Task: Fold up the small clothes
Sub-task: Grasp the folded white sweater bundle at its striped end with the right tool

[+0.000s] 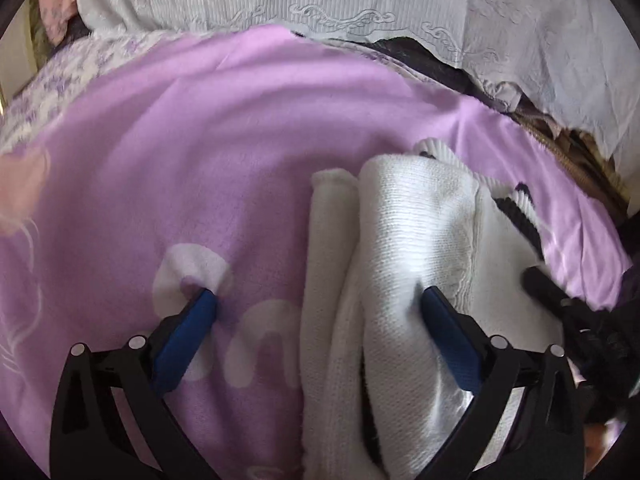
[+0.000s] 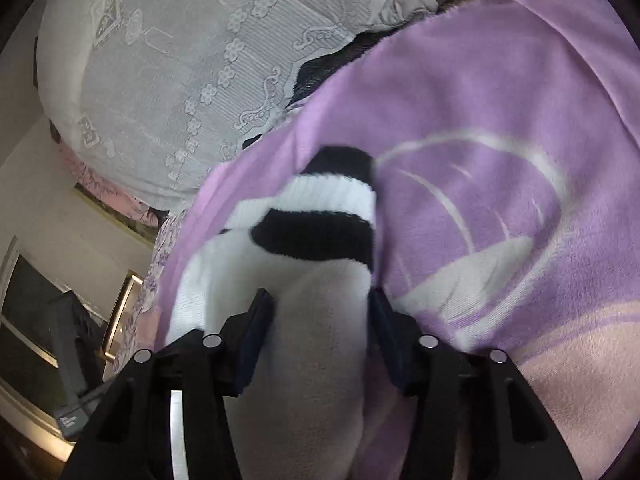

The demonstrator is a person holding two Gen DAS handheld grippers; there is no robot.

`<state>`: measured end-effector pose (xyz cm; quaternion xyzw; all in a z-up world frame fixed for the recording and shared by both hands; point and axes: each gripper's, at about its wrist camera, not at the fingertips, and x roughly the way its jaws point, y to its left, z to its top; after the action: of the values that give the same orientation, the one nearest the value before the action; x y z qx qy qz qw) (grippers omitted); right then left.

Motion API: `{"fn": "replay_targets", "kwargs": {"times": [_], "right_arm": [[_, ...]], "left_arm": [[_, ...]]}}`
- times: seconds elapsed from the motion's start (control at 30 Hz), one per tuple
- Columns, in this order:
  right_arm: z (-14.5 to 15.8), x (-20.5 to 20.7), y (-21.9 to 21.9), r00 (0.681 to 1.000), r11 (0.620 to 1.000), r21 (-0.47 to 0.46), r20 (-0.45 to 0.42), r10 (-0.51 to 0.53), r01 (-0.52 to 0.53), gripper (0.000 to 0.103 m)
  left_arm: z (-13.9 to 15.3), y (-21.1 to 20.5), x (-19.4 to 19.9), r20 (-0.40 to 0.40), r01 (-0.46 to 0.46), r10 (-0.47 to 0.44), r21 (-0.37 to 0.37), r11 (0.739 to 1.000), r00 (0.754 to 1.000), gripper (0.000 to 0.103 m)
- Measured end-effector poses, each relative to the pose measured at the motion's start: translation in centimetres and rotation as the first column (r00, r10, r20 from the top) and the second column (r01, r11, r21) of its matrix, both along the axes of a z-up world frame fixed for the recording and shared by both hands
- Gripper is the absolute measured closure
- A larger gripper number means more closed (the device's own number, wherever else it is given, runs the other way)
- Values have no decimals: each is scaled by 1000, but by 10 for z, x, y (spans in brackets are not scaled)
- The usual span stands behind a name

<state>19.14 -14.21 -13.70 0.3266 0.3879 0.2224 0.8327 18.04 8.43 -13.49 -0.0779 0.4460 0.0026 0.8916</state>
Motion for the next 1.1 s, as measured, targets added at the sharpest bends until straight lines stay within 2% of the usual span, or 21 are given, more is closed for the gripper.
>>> {"fn": "replay_targets", "kwargs": {"times": [0.07,0.13,0.23,0.4,0.5,0.67,0.73,0.77,0.87,0.97,1.1], "right_arm": [[-3,-5,-5,1000,1000,7,14,-10,10,39],[-7,-8,-12,1000,998,64,19,-13,12,39],[-13,-17,-24,1000,990,136,11,-27,25,39],[-18,-42,-35,1000,981,195,10,13,-14,39],[-17,-59,-40,999,976,216,12,32,-34,39],[-9,-78,-37,998,979,192,10,70,-71,38],[-6,-76,-32,997,982,172,2,80,-79,37],[-6,-78,-30,996,983,163,-4,88,-86,36],[-4,-70,-19,991,985,112,-13,135,-133,34],[-3,-55,-9,987,985,76,-25,156,-154,34],[-4,-34,-3,987,986,68,-30,155,-153,36]], "left_arm": [[2,1,-3,8,3,-3,-16,1000,1000,5],[7,9,-12,14,19,-18,-83,996,1000,5],[9,21,-26,17,55,-53,-194,980,998,5],[6,25,-47,15,129,-130,-271,954,991,5],[4,23,-58,16,176,-181,-324,929,983,5],[1,14,-59,15,234,-248,-389,891,969,5],[0,11,-55,18,262,-282,-430,864,959,5],[-2,11,-53,16,265,-288,-438,859,958,5],[-11,11,-33,-12,255,-295,-473,843,955,5],[-13,11,-20,-7,255,-301,-515,818,953,5],[-15,3,-14,6,291,-332,-500,816,943,5]]}}
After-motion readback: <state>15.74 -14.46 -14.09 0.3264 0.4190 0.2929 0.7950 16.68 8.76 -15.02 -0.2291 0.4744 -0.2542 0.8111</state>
